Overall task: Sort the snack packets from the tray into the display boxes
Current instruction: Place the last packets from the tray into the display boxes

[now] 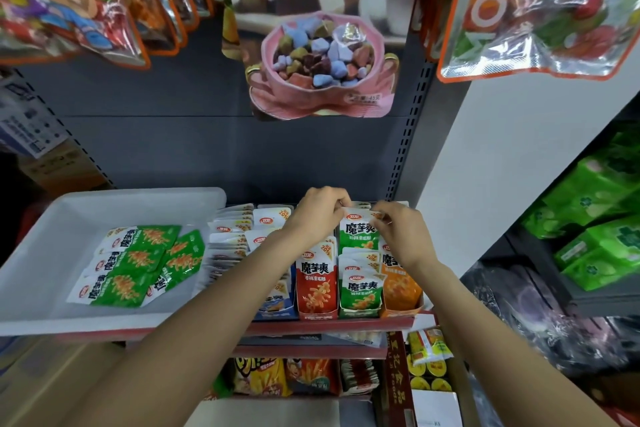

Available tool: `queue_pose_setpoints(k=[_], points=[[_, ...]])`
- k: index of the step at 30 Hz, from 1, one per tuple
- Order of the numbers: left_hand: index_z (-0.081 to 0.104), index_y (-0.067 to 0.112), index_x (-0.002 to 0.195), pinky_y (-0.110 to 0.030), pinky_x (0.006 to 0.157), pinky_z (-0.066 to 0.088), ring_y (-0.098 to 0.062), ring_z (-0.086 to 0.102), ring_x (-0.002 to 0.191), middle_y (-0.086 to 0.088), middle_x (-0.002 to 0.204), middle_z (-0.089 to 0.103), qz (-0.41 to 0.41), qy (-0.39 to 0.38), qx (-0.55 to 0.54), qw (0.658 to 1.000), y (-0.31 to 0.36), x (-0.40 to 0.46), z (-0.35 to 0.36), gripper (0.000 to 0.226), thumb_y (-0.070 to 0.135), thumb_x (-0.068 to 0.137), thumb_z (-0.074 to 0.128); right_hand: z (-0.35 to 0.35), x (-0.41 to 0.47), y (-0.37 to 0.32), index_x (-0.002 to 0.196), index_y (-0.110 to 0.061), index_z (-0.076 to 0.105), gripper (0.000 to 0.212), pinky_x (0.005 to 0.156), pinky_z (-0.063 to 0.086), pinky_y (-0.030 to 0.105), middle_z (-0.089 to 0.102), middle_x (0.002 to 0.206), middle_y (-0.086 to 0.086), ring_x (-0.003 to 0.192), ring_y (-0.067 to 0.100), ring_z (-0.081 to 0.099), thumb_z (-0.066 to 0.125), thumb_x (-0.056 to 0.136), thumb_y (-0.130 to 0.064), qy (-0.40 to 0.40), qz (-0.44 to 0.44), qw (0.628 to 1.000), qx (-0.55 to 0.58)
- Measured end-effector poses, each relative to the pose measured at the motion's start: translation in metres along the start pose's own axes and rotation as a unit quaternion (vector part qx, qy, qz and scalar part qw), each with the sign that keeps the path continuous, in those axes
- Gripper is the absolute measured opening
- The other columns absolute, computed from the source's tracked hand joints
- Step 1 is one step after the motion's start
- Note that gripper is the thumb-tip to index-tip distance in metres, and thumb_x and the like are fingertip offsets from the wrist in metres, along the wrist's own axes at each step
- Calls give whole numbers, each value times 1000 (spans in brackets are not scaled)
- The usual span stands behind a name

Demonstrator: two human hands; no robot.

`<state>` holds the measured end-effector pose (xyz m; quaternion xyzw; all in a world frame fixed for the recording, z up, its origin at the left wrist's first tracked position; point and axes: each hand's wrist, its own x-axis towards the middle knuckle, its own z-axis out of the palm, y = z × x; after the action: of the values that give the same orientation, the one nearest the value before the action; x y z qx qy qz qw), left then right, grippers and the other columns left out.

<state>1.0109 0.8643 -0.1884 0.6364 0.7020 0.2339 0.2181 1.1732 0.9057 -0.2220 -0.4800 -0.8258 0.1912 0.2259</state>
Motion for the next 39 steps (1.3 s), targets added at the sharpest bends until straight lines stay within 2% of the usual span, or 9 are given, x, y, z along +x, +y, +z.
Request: queue_pose_setpoints(k=[3,7,11,15,22,25,30,34,39], points=[[67,13,103,-34,84,53,-18,63,90,-6,100,68,-2,-17,12,1000,1,1,3,19,6,92,53,0,-2,1,111,-10,64,22,78,52,35,68,102,10,89,25,64,60,91,-13,-6,39,999,20],[68,15,107,-30,80,48,-20,60,100,-4,112,64,6,-37,85,996,-2,-1,15,21,11,95,51,3,-12,6,112,-14,61,21,78,53,38,67,95,7,87,25,63,57,91,-12,-22,51,998,26],[68,22,111,-34,90,39,-25,52,112,-3,118,59,9,-49,183,982,-16,-6,29,23,19,96,51,9,-21,10,106,-18,67,21,78,53,35,68,107,4,94,23,62,51,94,-12,-35,29,999,-15],[63,23,118,-33,94,37,-23,49,114,-3,122,58,19,-75,192,978,-19,-11,39,27,20,97,47,11,-22,9,110,-16,67,25,75,48,31,65,112,5,97,23,61,46,97,-15,-89,33,993,-65],[57,20,123,-34,100,34,-17,43,120,2,126,55,53,34,114,991,-16,-29,23,29,21,96,47,18,-18,-11,124,-14,58,31,92,40,29,53,127,8,115,24,50,48,94,-12,-48,44,998,-4],[59,18,121,-33,99,36,-16,46,117,2,123,56,51,68,86,993,-27,-40,10,28,20,95,49,27,-16,-30,122,-12,59,31,92,39,28,54,125,9,113,23,51,47,94,-9,-60,33,997,20],[65,16,108,-33,84,49,-15,60,93,0,104,65,-11,165,13,986,-74,-69,-27,21,16,90,56,46,-4,-86,117,-11,63,28,80,40,16,60,115,9,96,17,57,49,93,-7,-90,-27,992,83],[68,9,96,-11,67,43,-12,58,78,-2,88,67,-88,274,-79,954,-130,-108,-66,14,4,86,59,80,3,-153,112,-12,65,26,84,41,20,60,112,8,99,20,57,49,92,-7,-125,-93,982,104],[65,5,104,-21,72,40,-19,59,86,-6,93,65,-241,208,-114,941,-213,-143,-102,17,2,91,54,139,7,-233,113,-6,64,28,95,43,37,60,115,13,109,27,54,48,89,-2,-163,-158,969,95]])
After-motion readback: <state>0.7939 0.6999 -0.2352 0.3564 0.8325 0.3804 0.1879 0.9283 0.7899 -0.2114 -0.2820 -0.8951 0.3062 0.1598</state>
